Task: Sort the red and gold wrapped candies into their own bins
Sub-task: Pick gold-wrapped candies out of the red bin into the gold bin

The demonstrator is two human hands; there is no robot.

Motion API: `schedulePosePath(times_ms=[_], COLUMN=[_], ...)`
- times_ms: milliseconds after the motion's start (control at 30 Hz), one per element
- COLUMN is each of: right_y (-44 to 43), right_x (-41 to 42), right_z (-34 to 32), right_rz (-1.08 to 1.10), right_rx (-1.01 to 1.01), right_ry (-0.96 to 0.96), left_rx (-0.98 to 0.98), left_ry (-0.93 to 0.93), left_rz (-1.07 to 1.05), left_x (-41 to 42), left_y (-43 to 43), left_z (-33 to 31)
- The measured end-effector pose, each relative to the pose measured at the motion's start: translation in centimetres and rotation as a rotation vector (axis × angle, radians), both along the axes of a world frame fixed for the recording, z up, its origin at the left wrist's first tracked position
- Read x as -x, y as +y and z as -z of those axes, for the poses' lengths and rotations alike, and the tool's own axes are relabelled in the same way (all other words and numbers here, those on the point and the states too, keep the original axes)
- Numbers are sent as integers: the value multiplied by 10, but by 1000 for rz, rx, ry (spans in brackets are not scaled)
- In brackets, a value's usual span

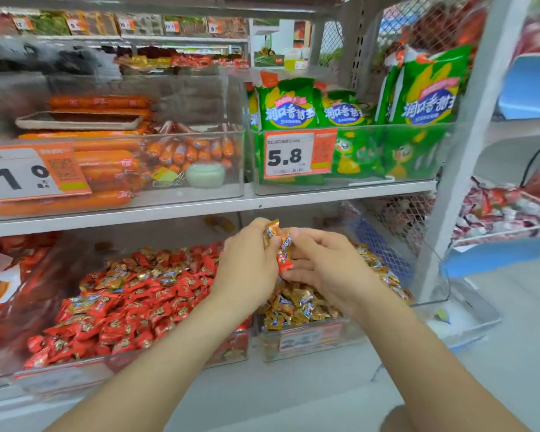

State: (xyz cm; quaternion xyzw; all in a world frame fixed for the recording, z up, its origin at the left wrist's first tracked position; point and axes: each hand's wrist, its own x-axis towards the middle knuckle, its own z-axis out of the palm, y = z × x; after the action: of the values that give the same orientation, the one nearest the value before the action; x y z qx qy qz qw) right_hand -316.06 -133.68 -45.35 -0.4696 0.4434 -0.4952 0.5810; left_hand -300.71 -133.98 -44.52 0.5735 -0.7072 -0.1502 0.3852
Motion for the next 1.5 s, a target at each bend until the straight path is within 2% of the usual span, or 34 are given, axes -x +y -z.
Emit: schedulePosePath(times_ms=[67,133,167,233,300,333,433,533,600,667,733,767,833,900,967,1033,1167,1267,1400,1500], right_y=[-6,-10,-13,-20,-22,-21,-16,-14,-14,-8,0,4,11,14,10,0,-27,-45,-74,-98], right_x=[13,25,30,44,55,59,65,67,61,45,18,3,-30,-60,-83,-97,-131,-167,-195,-205], right_z=[4,11,15,26,30,29,20,15,13,8,0,-4,-10,-8,-7,-8,0,9,26,37], right_rz=[30,55,79,170,271,310,362,423,401,326,253,204,53,-115,-273,-296,-55,-125,-190,-229], right_rx=[-63,-71,-43,41,77,85,159,244,288,338,406,436,502,594,648,608,555,351,49,-103], right_ry=[-78,-83,-12,303,646,752,847,848,794,791,741,704,699,827,1029,1125,1206,1352,1562,1560], left_rx=[-8,-44,-87,-204,-306,-329,-290,-77,115,278,324,284,76,-212,-386,-473,-648,-684,-612,-641], left_ry=[-127,-168,-163,-174,-278,-349,-556,-793,-757,-641,-544,-521,-531,-558,-567,-616,-569,-514,-308,-136], left_rz=[28,90,121,172,232,263,276,177,134,137,93,47,-53,-160,-246,-336,-441,-411,-363,-354], left_x=[16,29,34,41,46,47,48,44,31,6,-29,-49,-89,-128,-158,-177,-210,-226,-235,-244], left_y=[-12,-28,-36,-52,-62,-66,-66,-49,-32,-21,-12,-13,-22,-35,-41,-40,-49,-65,-82,-101], left_z=[2,7,9,16,22,24,25,15,10,12,15,18,24,29,34,36,46,56,63,81])
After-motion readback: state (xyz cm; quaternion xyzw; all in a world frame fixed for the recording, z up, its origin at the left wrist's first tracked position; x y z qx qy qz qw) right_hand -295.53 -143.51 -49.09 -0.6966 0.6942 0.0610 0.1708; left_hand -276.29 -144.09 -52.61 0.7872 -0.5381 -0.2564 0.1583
